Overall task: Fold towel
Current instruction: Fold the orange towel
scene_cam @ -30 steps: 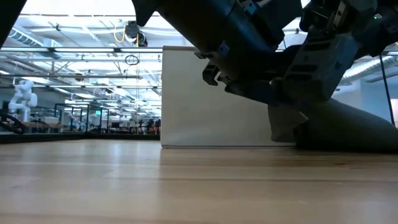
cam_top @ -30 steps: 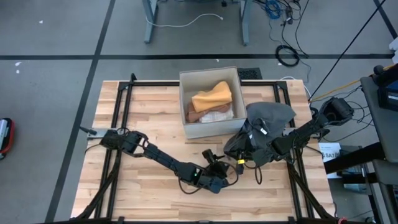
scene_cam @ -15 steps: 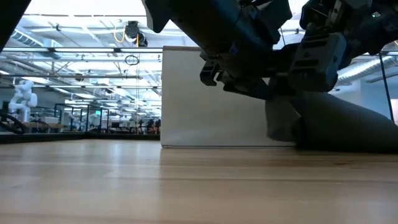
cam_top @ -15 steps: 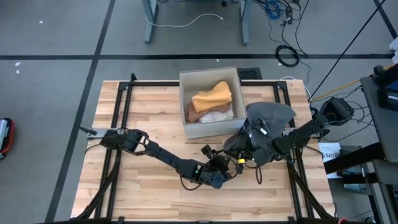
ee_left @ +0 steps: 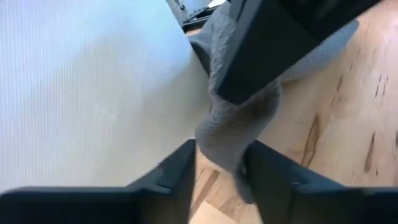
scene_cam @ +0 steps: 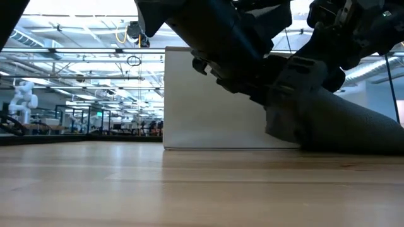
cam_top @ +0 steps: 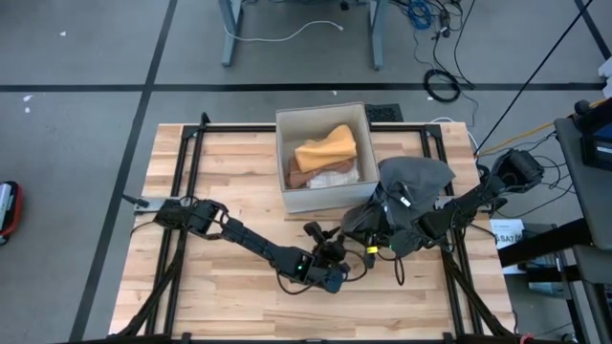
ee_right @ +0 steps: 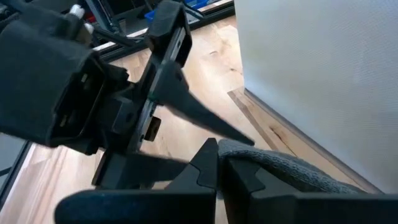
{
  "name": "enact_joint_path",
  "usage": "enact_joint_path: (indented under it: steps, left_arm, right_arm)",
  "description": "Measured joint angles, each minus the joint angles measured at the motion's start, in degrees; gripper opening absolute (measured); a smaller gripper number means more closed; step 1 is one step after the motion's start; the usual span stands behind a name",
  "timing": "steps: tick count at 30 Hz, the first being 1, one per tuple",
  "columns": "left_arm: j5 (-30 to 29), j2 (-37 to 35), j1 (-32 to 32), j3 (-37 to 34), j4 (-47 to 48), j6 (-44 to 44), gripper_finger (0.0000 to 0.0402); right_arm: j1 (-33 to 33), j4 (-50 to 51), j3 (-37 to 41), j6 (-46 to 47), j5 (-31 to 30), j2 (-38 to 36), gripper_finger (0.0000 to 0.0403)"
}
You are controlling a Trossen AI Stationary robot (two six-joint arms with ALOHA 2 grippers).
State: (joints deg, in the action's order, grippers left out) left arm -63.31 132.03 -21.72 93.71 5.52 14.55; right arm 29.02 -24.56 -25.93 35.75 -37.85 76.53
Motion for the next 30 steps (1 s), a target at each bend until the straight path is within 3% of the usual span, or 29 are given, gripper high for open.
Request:
enact_joint_path:
  steps: [7, 17, 24, 30]
  left_arm:
    - [0.31, 0.0, -0.44, 0.0, 0.02, -6.8, 0.0013]
    - [-1.15, 0.0, -1.44, 0.02, 5.43, -14.09, 0.0003]
    - [-7.51, -0.02, -3.66, 0.02, 20.81, -12.66, 0.0002]
    - [-7.69, -0.02, -5.22, 0.02, 37.14, -3.02, 0.0001]
  right_arm:
    - [0.0, 0.09, 0.0, -0.02, 0.28, 0.0, 0.0]
    - [2.03, 1.22, 0.02, -3.11, 0.63, 0.0, 0.0033]
    - [5.79, 1.28, 0.02, -7.97, 2.08, 0.0, 0.0111]
    - [7.63, 6.75, 0.02, -6.47, 3.67, -0.02, 0.0167]
